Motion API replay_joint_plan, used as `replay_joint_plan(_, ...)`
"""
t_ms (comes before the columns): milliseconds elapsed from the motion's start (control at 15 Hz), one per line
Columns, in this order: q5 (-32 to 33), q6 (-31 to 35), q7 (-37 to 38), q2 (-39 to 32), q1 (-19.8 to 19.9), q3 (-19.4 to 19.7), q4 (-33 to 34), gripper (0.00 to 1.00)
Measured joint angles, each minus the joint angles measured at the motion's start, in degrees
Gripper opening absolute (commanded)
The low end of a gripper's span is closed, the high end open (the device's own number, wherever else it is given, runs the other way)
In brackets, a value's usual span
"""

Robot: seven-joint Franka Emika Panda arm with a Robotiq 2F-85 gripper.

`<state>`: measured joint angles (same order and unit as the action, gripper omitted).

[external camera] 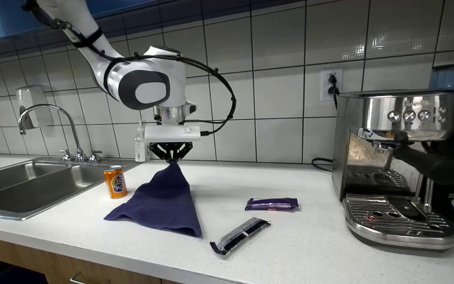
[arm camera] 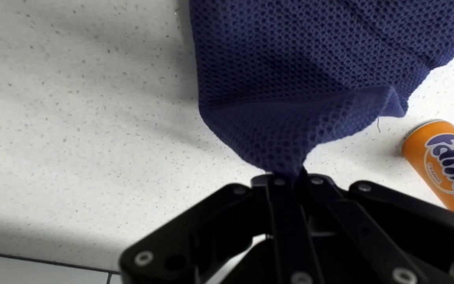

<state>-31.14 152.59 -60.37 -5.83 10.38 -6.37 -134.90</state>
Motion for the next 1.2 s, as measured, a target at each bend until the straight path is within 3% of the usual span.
replay_joint_plan(733,-5.6,-0.2,-6.0,5.6,-2.1,4.2,-2.3,0.01)
replay_joint_plan(1200,-10.2,-0.4,-10.1,10.0,-2.2,4.3,-4.9,0.01)
